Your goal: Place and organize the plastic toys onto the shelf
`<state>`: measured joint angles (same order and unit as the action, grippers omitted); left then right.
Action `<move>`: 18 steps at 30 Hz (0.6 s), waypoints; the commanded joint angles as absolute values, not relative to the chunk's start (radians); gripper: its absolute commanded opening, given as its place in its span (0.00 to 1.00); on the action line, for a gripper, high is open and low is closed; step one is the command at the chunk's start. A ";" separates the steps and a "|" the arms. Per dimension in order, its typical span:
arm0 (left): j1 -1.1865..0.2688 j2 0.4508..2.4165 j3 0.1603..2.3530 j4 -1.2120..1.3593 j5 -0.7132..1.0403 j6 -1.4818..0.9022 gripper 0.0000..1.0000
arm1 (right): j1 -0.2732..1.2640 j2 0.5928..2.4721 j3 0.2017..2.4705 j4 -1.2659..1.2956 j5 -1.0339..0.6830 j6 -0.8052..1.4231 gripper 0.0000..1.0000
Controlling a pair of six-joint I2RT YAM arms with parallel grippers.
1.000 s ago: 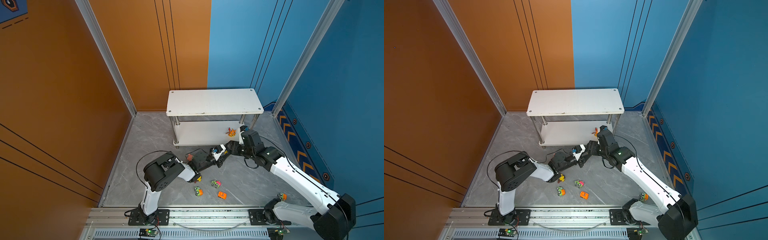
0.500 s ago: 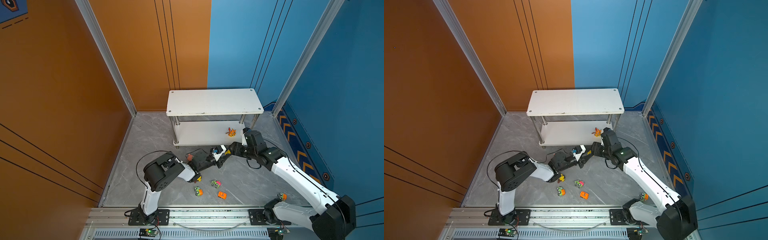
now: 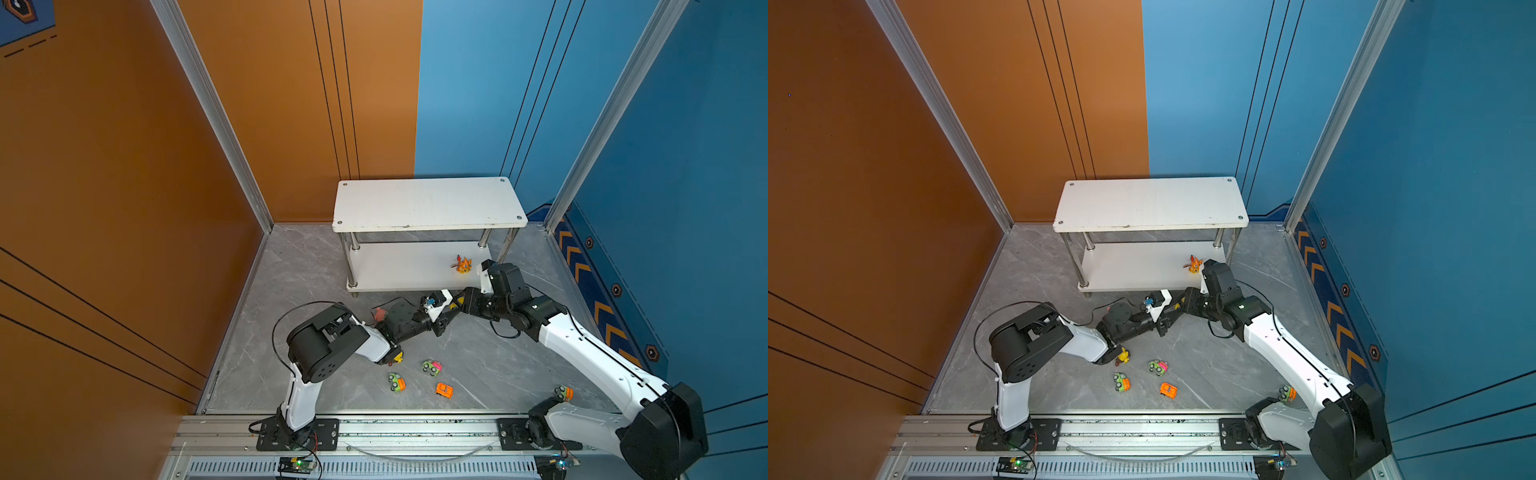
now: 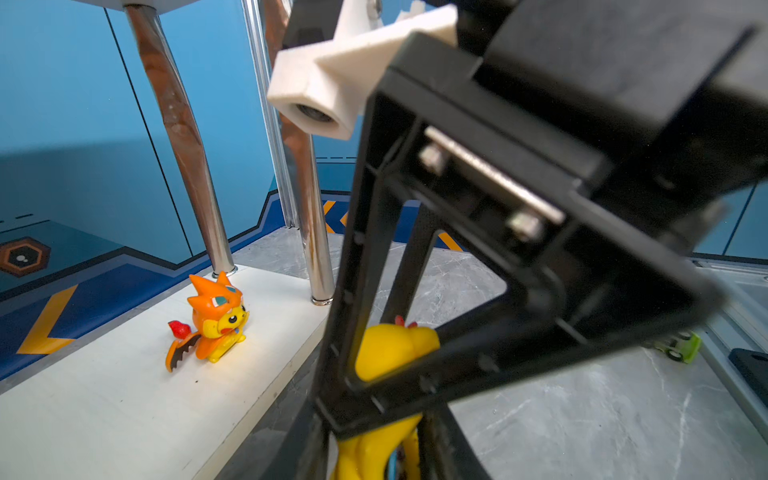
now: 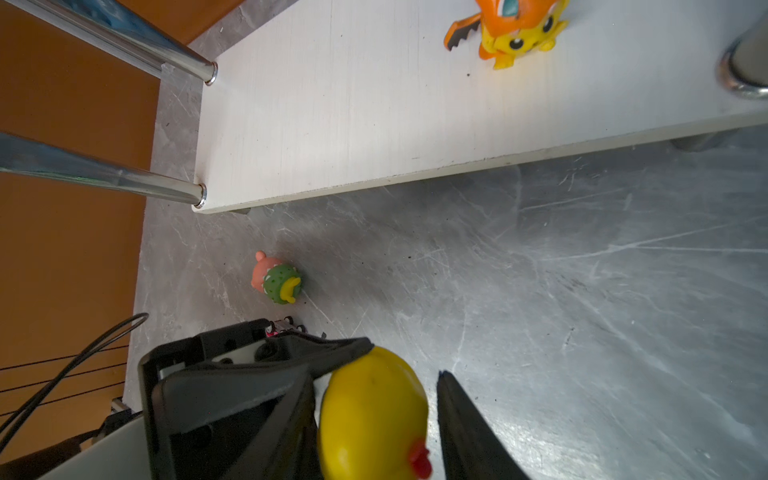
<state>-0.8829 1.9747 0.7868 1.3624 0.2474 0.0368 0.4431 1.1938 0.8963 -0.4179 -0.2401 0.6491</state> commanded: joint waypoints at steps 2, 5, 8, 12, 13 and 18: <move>-0.881 1.960 0.825 1.408 0.286 0.028 0.00 | 0.440 1.204 0.880 -0.381 -0.304 0.676 0.49; -0.875 1.960 0.832 1.409 0.290 0.022 0.00 | 0.439 1.197 0.874 -0.376 -0.321 0.688 0.40; -0.872 1.964 0.842 1.410 0.293 0.015 0.00 | 0.439 1.188 0.871 -0.373 -0.329 0.697 0.29; -0.873 1.970 0.855 1.409 0.299 0.001 0.00 | 0.443 1.178 0.880 -0.381 -0.298 0.693 0.22; -0.872 1.970 0.857 1.410 0.301 0.000 0.00 | 0.448 1.175 0.888 -0.396 -0.270 0.681 0.20; -0.872 1.969 0.859 1.409 0.297 -0.010 0.27 | 0.495 1.191 0.958 -0.476 -0.137 0.611 0.12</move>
<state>-0.8707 1.9751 0.8154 1.3556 0.2497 0.0246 0.4576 1.1877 0.9115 -0.4042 -0.1928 0.6834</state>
